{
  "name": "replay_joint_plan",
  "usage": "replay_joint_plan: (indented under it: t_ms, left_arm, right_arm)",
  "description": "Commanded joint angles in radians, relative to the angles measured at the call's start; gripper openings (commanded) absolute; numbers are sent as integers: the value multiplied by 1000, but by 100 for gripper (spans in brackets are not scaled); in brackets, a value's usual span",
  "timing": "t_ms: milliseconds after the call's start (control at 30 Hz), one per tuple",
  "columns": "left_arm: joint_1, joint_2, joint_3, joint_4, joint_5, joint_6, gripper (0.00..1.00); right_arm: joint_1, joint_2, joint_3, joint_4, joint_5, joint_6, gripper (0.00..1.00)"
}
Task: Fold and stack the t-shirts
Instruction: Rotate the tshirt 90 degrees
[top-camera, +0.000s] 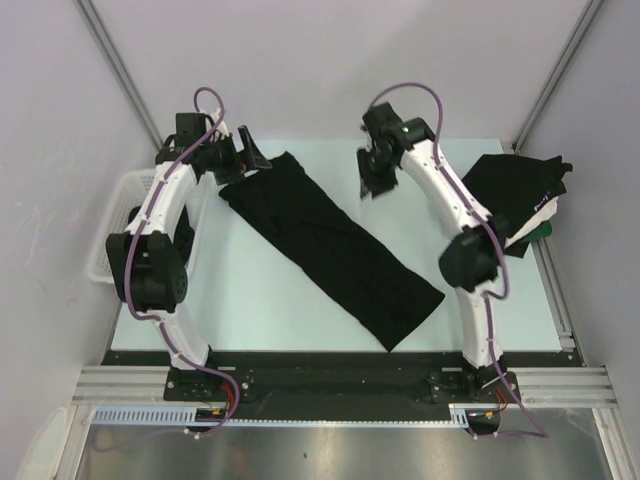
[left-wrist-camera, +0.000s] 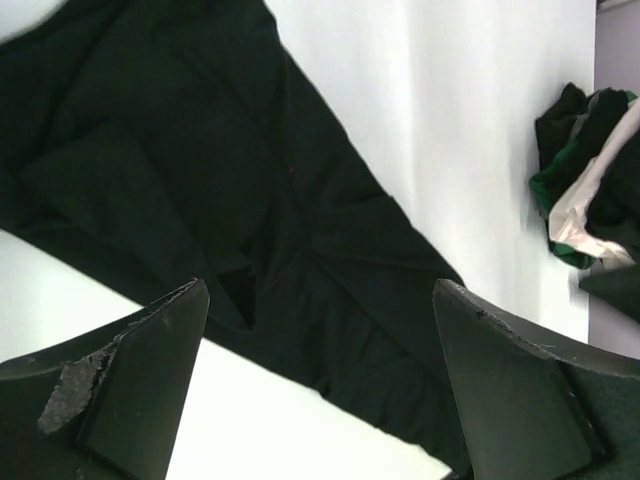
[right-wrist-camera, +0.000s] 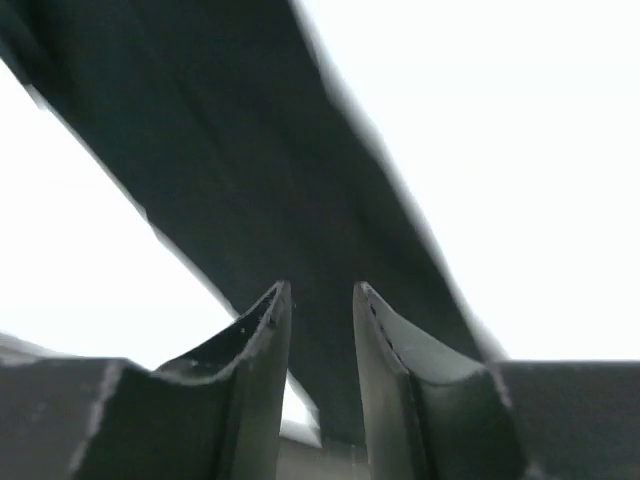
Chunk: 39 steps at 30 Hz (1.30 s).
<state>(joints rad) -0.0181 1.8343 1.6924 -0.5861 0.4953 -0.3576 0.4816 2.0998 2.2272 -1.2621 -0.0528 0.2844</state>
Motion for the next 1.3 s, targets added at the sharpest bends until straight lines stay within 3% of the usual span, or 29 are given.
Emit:
replay_joint_plan:
  t_ms: [0,133,167,233,367,533,767,1267]
  left_arm:
    - [-25,-107,-62,23,28,8,100]
    - [-49,-220,-118,23,8,19,99]
    - [-54,-242,-134,9,-9,16,100]
    - [-54,-303,-183,0,-47,0,99]
    - [-74,-426,-350,35,-133,-75,99]
    - [-101,-523,-410,-7,-207,-118,100]
    - [-117,-560,-357,-84,-264,-104,99]
    - [-126,-520,-223,-201,-296,-52,99]
  right_arm:
    - [-29,264,385,150,-33,-97,40]
    - [-70,278,234,578,-154,-105,50]
    - [-84,264,148,643,-166,-91,57]
    - [-100,282,118,754,-222,-68,58]
    - [-130,390,210,783,-344,-1,59]
    - [-141,473,200,883,-433,78,57]
    - [-136,537,164,943,-539,159,56]
    - [-115,571,43,1056,-588,214,56]
